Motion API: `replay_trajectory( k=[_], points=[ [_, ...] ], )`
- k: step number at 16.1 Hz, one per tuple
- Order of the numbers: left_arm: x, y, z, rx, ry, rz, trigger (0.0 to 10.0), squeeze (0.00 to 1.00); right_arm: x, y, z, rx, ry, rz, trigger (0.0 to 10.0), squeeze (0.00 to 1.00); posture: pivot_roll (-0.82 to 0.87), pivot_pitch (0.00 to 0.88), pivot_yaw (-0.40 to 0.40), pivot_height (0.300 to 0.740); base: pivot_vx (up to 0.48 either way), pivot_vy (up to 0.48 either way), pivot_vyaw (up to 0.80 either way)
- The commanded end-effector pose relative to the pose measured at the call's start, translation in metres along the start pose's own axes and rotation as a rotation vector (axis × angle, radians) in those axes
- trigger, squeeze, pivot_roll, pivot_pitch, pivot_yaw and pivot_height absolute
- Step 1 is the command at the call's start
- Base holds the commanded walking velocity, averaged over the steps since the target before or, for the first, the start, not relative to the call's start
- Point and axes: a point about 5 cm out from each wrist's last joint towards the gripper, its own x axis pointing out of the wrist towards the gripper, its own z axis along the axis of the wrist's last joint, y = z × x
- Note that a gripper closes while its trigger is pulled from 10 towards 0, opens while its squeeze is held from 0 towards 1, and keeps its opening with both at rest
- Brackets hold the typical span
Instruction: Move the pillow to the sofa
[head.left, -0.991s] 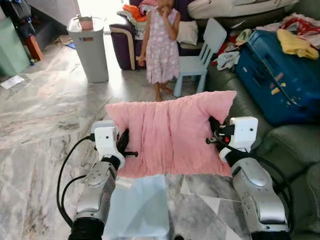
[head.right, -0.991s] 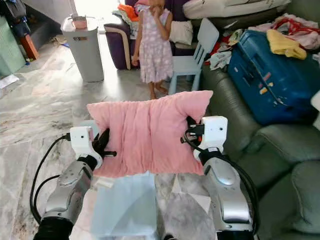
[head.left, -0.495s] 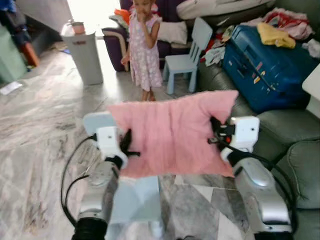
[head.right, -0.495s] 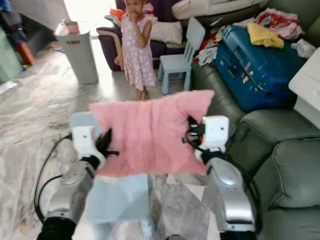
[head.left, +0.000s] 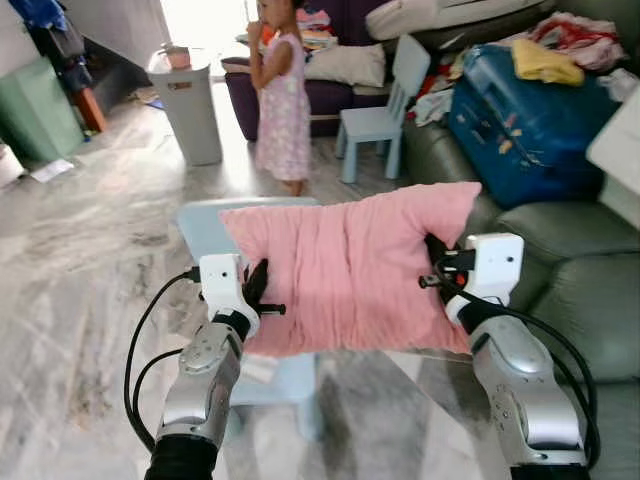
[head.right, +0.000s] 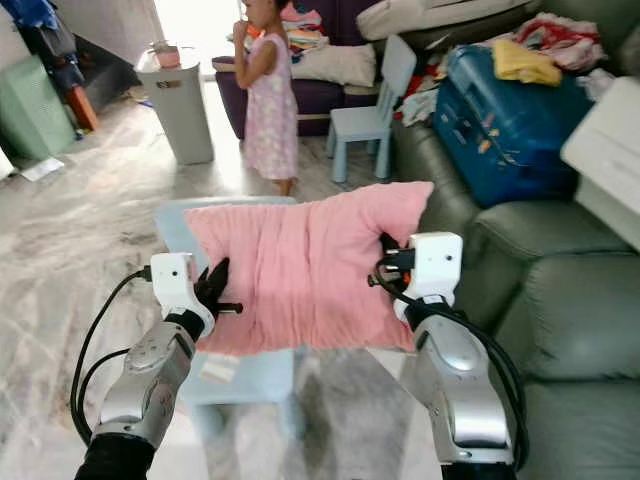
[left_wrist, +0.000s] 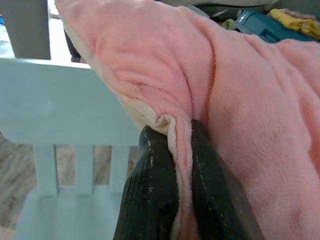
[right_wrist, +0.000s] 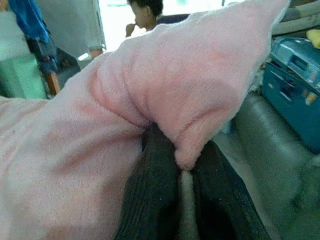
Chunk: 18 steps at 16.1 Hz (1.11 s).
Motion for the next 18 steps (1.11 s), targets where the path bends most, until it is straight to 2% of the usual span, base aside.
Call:
replay_trajectory(
  k=[1,4,8,13,18],
  points=[
    [0.0,0.003,0.004,0.006,-0.01,0.001,10.0,0.0,0.003,0.008,0.009,0.007,-0.039,0.033,10.0,0.0,-0.16,0.0,0.02,0.74,-0.285,0.0,0.0],
    [0.0,0.003,0.003,0.004,-0.008,0.001,10.0,0.0,0.002,0.009,0.008,0.006,-0.036,0.034,10.0,0.0,-0.16,0.0,0.021,0.74,-0.272,0.0,0.0],
    [0.0,0.003,0.003,-0.02,-0.007,0.005,10.0,0.0,0.002,0.009,0.007,0.008,-0.029,0.036,10.0,0.0,-0.16,0.0,0.02,0.74,0.0,0.0,0.0],
    [0.001,0.012,0.005,-0.063,-0.006,0.051,10.0,0.0,0.002,0.009,0.006,0.004,-0.018,0.028,10.0,0.0,-0.16,0.0,0.019,0.74,0.0,0.0,0.0],
    [0.004,0.018,0.009,-0.074,-0.012,0.067,10.0,0.0,0.004,0.009,0.006,0.004,-0.012,0.026,10.0,0.0,-0.16,0.0,0.019,0.74,0.0,0.0,-0.73]
  ],
)
